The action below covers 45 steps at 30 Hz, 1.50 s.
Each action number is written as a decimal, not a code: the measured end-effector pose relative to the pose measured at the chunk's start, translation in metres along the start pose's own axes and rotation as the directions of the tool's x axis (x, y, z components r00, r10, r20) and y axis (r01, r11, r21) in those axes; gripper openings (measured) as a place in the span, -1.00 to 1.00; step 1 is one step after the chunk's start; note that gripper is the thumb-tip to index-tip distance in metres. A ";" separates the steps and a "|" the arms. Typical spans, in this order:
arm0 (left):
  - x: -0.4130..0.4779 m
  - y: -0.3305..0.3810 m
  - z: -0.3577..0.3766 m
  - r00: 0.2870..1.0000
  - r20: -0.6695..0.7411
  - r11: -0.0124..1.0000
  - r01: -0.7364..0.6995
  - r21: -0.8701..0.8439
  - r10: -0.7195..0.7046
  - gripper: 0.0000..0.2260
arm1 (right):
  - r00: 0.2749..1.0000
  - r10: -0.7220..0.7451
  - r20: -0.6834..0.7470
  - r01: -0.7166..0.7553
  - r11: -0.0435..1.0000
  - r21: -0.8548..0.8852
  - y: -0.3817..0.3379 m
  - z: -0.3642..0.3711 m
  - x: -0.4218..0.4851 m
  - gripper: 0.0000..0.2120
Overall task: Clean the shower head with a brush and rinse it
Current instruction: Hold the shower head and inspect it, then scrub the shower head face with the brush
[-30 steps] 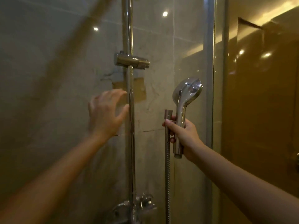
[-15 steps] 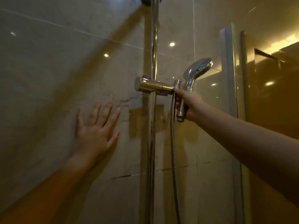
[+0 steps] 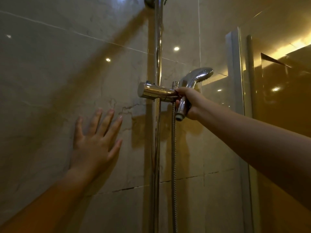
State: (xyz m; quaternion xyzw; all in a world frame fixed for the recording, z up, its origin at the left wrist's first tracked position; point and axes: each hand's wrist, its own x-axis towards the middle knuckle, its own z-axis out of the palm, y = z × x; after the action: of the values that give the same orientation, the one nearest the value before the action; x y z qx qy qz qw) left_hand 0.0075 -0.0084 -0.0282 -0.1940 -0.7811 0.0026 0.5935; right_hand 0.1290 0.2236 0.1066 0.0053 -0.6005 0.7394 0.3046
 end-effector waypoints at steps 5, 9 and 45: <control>-0.001 -0.001 0.000 1.000 -0.003 1.000 -0.004 -0.016 0.004 -0.43 | 1.000 0.010 0.017 -0.009 1.000 -0.024 0.000 0.002 -0.005 -0.76; -0.001 -0.001 0.000 1.000 -0.027 1.000 -0.009 -0.021 0.008 -0.43 | 0.999 -0.032 -0.012 0.031 0.996 -0.085 0.005 0.003 -0.007 -0.73; -0.212 0.153 -0.196 0.483 0.863 -0.333 0.846 -0.416 0.149 -0.80 | 0.909 0.071 0.411 0.161 0.849 -0.503 0.172 -0.069 -0.277 -0.84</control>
State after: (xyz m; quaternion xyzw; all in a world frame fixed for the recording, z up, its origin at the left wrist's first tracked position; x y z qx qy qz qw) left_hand 0.2819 0.0241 -0.2024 -0.2262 -0.6411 -0.7214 -0.1321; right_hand 0.3005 0.1462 -0.1687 0.0930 -0.8301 0.5205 0.1774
